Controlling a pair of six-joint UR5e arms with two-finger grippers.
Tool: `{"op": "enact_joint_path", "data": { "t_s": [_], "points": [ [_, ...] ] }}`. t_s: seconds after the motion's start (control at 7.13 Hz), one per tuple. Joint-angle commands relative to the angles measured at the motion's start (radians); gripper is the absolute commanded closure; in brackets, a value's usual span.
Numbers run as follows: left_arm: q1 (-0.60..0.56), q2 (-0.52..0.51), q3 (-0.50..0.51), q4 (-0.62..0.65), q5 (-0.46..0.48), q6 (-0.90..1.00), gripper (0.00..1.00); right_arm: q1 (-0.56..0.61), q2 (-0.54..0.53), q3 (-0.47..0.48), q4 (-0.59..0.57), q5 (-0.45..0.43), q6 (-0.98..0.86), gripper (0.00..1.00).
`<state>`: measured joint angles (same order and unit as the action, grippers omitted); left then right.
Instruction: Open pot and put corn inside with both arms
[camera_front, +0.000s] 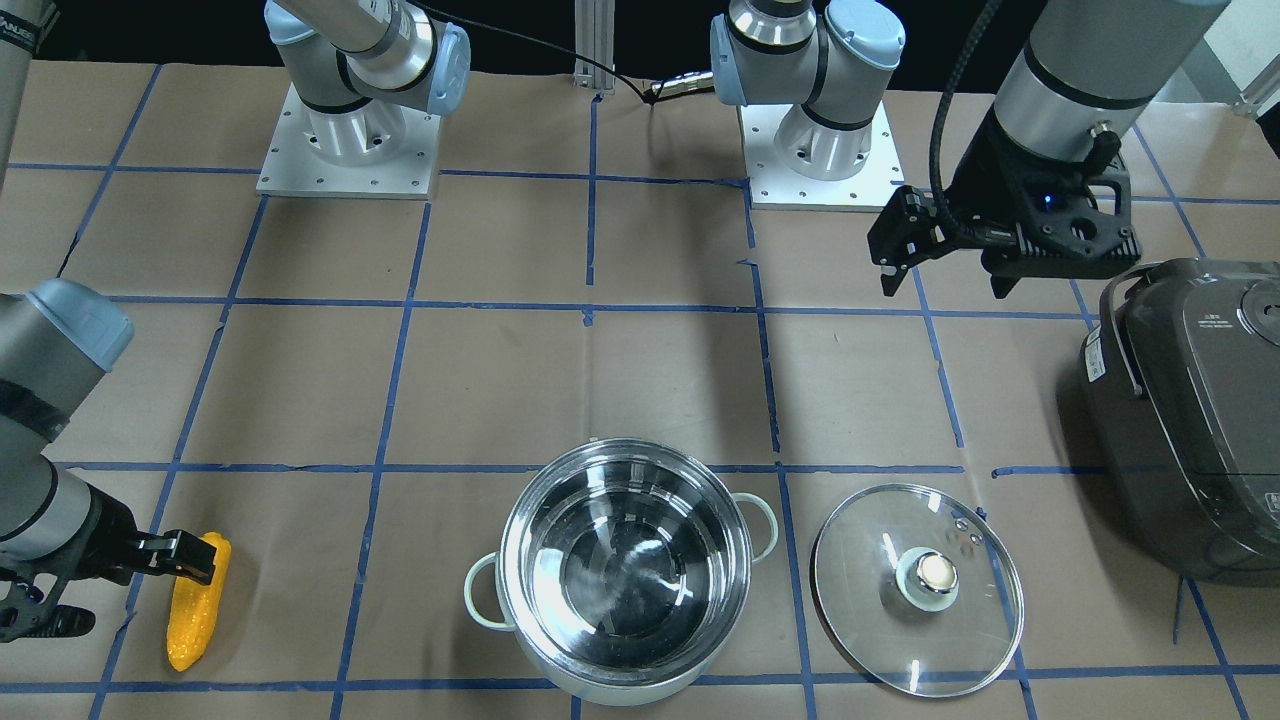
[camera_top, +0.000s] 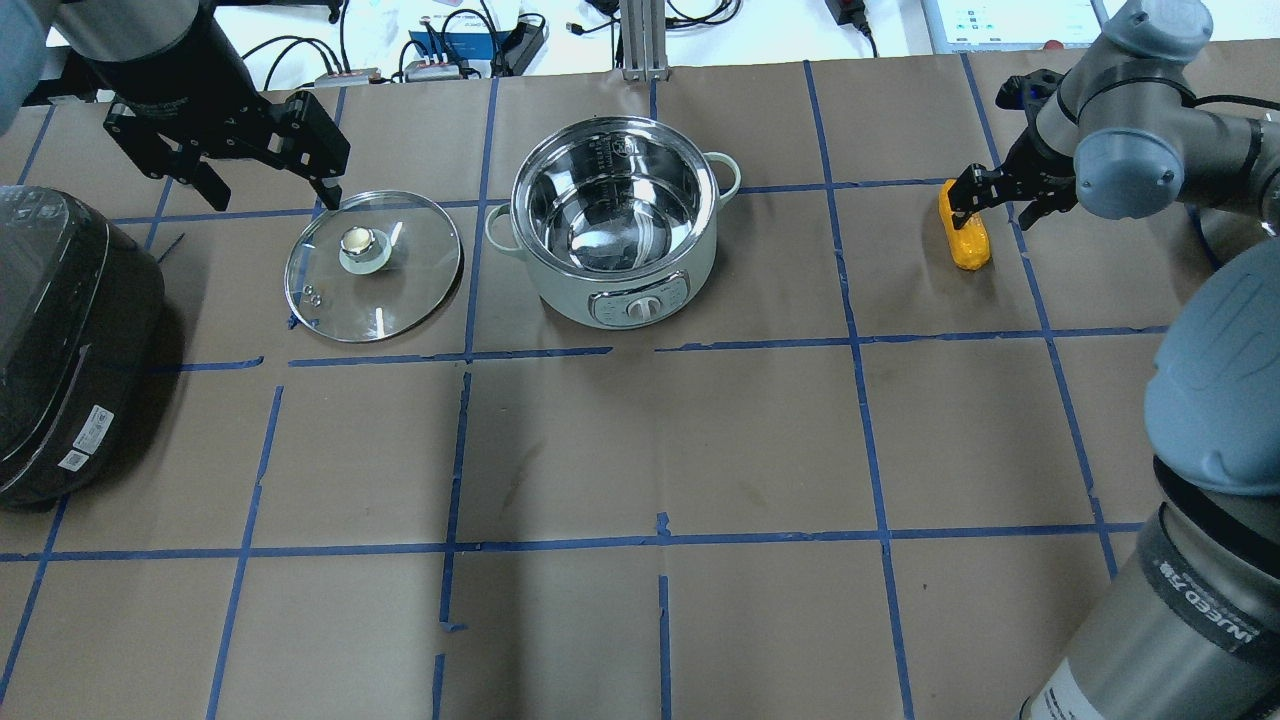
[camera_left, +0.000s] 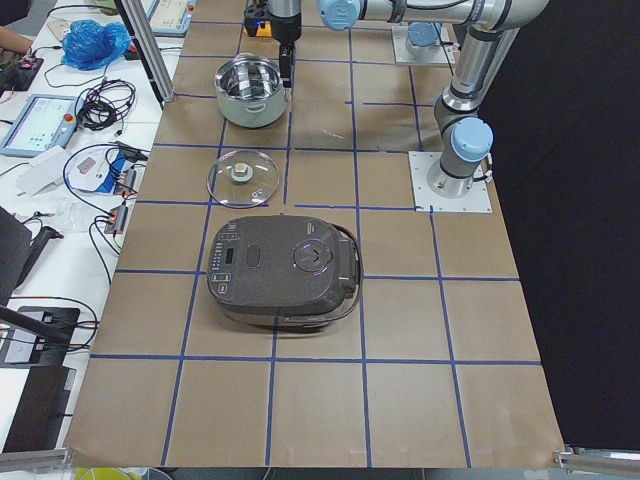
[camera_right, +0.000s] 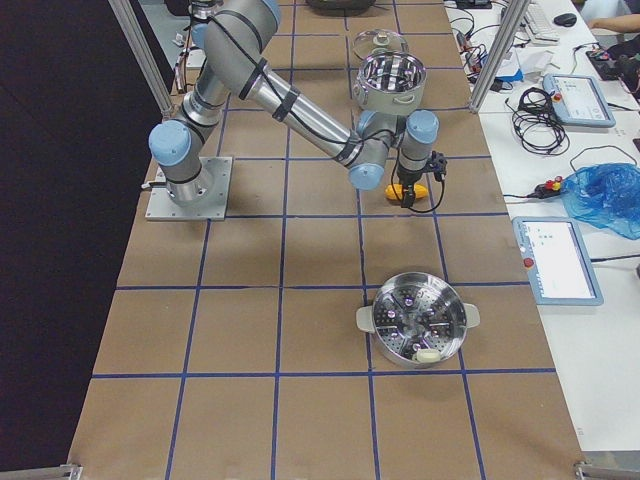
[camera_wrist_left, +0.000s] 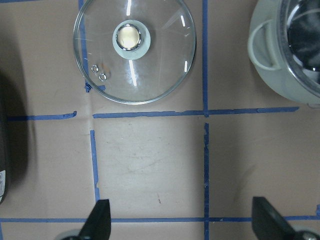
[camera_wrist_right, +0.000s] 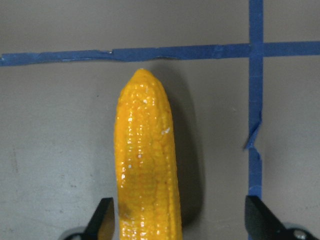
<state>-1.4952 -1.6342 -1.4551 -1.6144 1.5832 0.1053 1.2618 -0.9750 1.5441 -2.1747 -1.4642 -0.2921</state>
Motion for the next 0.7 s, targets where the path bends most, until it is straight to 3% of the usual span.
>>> {"op": "enact_joint_path", "data": {
  "t_s": [0.0,0.14,0.28,0.56],
  "points": [
    [-0.01,0.022,-0.007,-0.002,-0.025,0.011,0.0,-0.001,0.007,0.008,0.0,0.021,0.001,0.11],
    [-0.013,0.02,-0.014,0.001,-0.025,0.005,0.0,-0.001,0.018,0.013,0.003,0.021,0.001,0.15],
    [-0.013,0.02,-0.016,-0.004,-0.022,0.005,0.0,-0.001,0.019,0.013,0.01,0.019,-0.001,0.29],
    [-0.013,0.033,-0.024,-0.007,0.032,0.014,0.0,-0.001,0.021,0.01,0.025,0.019,-0.001,0.85]
  ]
}}
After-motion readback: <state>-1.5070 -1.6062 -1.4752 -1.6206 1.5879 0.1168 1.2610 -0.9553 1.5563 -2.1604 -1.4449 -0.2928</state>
